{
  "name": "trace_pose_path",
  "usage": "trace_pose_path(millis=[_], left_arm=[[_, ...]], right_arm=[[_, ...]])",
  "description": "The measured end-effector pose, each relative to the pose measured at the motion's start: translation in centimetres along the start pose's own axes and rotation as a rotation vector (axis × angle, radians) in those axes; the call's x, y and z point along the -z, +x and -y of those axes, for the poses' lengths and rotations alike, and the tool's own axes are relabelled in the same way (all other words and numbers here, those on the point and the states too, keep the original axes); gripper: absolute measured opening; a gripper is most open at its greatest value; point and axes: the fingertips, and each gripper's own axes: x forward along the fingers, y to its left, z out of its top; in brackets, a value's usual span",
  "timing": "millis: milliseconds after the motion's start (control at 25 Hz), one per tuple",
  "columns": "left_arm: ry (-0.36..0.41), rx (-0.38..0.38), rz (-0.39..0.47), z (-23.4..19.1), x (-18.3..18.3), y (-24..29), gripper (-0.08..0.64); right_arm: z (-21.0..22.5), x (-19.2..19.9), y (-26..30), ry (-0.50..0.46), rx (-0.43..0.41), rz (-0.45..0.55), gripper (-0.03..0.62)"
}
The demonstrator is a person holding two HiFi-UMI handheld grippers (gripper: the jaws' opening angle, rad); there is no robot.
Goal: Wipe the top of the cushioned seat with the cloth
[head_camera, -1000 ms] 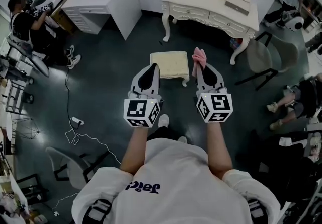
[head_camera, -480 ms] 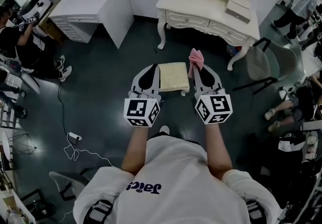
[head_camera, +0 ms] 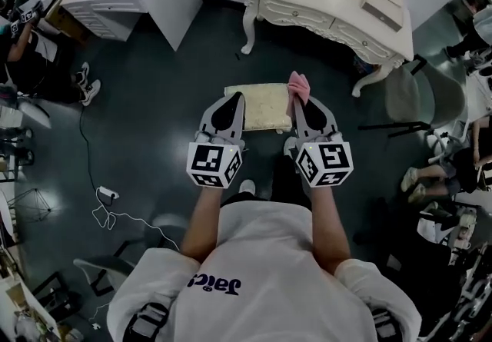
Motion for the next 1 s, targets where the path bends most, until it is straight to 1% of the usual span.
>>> trace_pose_path(millis=[80, 320, 400, 480, 560, 640, 760, 880, 1000], left_arm=[[-0.002, -0.014, -0.014, -0.7, 1.3, 2.2, 0.014], [0.002, -0.055, -0.039, -1.4, 4.9, 10.9, 0.014], [-0.009, -0.067, -0.056, -1.7, 6.1, 13.8, 0.014], [-0.002, -0.092, -0.076, -2.2, 7.8, 16.5, 0.014], [0.000, -0.121, -0.098, -3.0, 10.2, 18.9, 0.014], [-0.028, -0.150, -0.123, -4.0, 13.2, 20.8, 0.014], [-0.076, -0.184, -0.168, -6.5, 17.9, 22.5, 0.014], [-0.114, -0.204, -0.208, -10.3, 22.1, 22.7, 0.014], [-0.143, -0.226, -0.236, -15.1, 25.8, 21.7, 0.014]], right_arm=[[1.7, 1.2, 2.3, 0.011, -0.017, -0.023, 0.023], [8.5, 4.5, 9.4, 0.037, -0.082, -0.114, 0.024], [10.6, 5.7, 11.5, 0.055, -0.102, -0.156, 0.024], [12.6, 7.6, 13.6, 0.072, -0.124, -0.217, 0.024], [14.3, 10.4, 15.6, 0.097, -0.147, -0.286, 0.023], [15.6, 13.9, 17.3, 0.130, -0.159, -0.356, 0.023], [16.8, 19.5, 19.6, 0.186, -0.153, -0.458, 0.023], [16.4, 25.4, 21.9, 0.222, -0.139, -0.555, 0.023], [14.8, 30.7, 24.4, 0.259, -0.118, -0.626, 0.024]])
